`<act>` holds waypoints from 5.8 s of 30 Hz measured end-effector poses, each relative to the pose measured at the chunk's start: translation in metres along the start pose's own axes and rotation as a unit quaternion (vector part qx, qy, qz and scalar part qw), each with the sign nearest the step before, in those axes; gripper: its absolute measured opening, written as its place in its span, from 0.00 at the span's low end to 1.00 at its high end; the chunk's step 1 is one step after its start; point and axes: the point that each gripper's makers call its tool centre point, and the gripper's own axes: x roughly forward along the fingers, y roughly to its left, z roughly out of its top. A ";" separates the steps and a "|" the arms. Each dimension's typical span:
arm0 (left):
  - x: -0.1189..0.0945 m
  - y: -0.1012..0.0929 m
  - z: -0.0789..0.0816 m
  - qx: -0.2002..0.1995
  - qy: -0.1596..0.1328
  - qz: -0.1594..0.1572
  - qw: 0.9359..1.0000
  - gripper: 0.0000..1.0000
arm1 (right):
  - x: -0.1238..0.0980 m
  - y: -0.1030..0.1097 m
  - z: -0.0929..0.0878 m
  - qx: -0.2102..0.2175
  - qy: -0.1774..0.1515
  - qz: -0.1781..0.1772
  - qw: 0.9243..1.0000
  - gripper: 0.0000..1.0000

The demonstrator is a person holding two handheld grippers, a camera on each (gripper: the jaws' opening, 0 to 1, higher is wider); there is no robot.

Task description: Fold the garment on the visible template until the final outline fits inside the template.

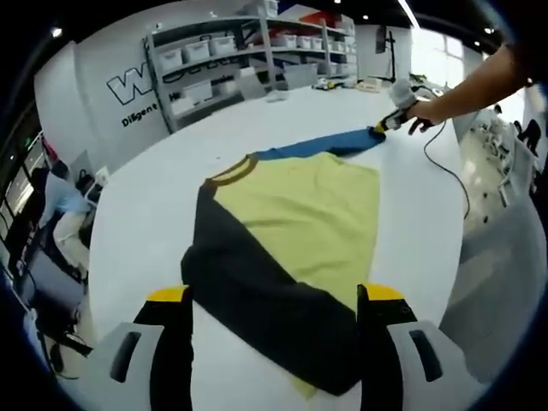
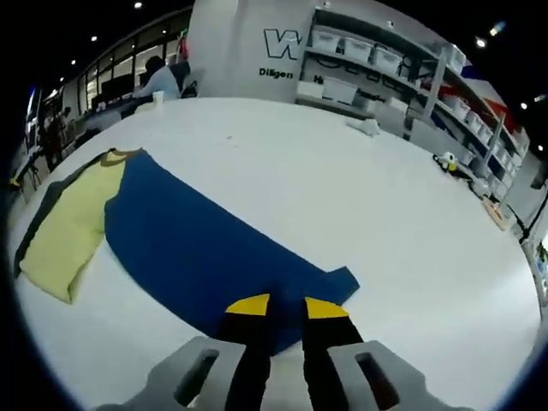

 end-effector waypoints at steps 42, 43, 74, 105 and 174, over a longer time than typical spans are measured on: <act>0.002 -0.021 -0.014 0.029 -0.024 -0.063 0.997 0.85 | -0.082 -0.032 -0.019 0.177 -0.041 -0.060 0.981 0.09; 0.002 -0.023 -0.016 0.031 -0.022 -0.066 0.997 0.85 | -0.083 -0.031 -0.019 0.174 -0.042 -0.059 0.982 0.09; -0.007 -0.078 -0.095 0.182 0.055 -0.179 0.965 0.47 | -0.148 0.073 0.035 0.086 -0.139 0.099 0.982 0.72; -0.014 -0.055 -0.077 0.118 0.030 -0.171 0.978 0.00 | -0.211 0.152 0.019 -0.038 -0.161 0.188 0.968 0.83; -0.096 0.270 -0.037 -0.240 -0.065 0.207 0.946 0.00 | -0.231 0.230 0.027 -0.121 -0.179 0.260 0.941 0.95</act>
